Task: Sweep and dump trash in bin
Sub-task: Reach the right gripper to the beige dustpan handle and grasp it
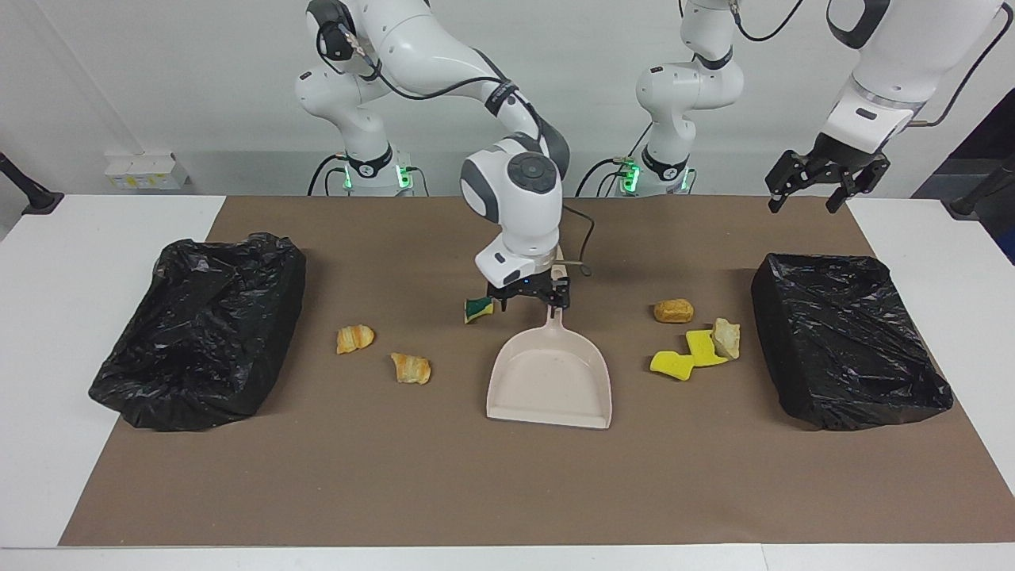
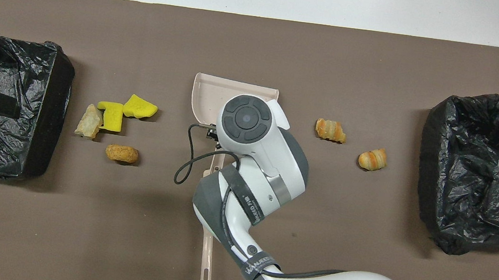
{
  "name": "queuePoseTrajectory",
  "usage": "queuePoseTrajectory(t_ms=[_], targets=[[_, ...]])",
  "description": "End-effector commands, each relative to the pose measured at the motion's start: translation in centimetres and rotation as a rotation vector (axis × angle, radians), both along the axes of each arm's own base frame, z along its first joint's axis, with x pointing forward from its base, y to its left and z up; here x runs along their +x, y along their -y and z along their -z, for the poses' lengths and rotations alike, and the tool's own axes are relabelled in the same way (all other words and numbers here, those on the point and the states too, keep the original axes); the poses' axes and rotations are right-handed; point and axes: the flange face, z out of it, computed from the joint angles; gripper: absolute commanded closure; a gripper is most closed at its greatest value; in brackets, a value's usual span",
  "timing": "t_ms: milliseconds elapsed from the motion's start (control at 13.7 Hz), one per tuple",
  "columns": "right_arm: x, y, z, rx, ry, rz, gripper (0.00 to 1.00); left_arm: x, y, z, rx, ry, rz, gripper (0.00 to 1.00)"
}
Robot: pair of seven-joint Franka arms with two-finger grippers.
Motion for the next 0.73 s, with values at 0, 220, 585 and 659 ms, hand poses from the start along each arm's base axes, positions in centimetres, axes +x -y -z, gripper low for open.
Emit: queuePoseTrajectory(t_ms=[0, 220, 585, 659], targets=[[-0.7, -1.8, 1.3, 0.017, 0.019, 0.004, 0.0, -0.2, -0.2, -0.3, 0.013, -0.005, -0.011, 0.0], [-1.5, -2.8, 2.6, 0.002, 0.009, -0.02, 0.1, -0.2, -0.2, -0.3, 0.013, -0.005, -0.011, 0.0], [-1.6, -2.7, 2.2, -0.034, 0.009, -0.047, 1.0, -0.2, -0.2, -0.3, 0.013, -0.004, -0.011, 0.0], [-1.5, -2.5, 1.8, -0.032, 0.012, -0.045, 1.0, -0.2, -0.2, -0.3, 0.013, -0.005, -0.011, 0.0]])
